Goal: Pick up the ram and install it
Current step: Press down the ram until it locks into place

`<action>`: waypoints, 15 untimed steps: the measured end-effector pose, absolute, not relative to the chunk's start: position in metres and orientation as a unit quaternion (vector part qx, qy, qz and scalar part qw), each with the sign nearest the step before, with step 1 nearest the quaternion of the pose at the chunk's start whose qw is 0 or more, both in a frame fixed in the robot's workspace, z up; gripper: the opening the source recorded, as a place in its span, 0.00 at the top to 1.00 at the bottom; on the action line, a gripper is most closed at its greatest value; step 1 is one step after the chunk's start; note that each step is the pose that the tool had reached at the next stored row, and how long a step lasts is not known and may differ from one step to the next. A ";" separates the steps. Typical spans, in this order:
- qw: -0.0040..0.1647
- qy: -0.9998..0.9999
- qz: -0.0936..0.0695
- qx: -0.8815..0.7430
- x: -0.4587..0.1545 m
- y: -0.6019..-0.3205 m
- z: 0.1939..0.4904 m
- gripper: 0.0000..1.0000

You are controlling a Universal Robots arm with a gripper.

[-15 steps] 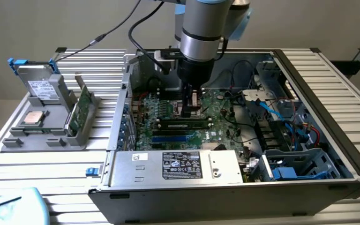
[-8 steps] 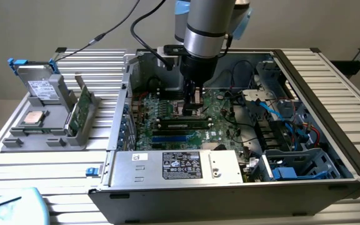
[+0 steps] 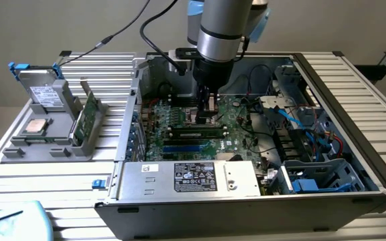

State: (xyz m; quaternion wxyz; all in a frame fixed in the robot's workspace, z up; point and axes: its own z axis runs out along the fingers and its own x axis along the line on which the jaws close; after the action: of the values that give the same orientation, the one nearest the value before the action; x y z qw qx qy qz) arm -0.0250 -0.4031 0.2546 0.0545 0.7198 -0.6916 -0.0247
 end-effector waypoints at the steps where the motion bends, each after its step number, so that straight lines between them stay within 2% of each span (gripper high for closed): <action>1: 0.054 -0.692 -0.025 0.720 -0.025 -0.403 0.255 0.89; 15: 0.056 -0.649 -0.021 0.758 -0.025 -0.403 0.253 0.89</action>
State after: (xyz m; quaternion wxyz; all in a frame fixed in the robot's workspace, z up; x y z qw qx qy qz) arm -0.0252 -0.4028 0.2533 0.0559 0.7582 -0.6492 -0.0214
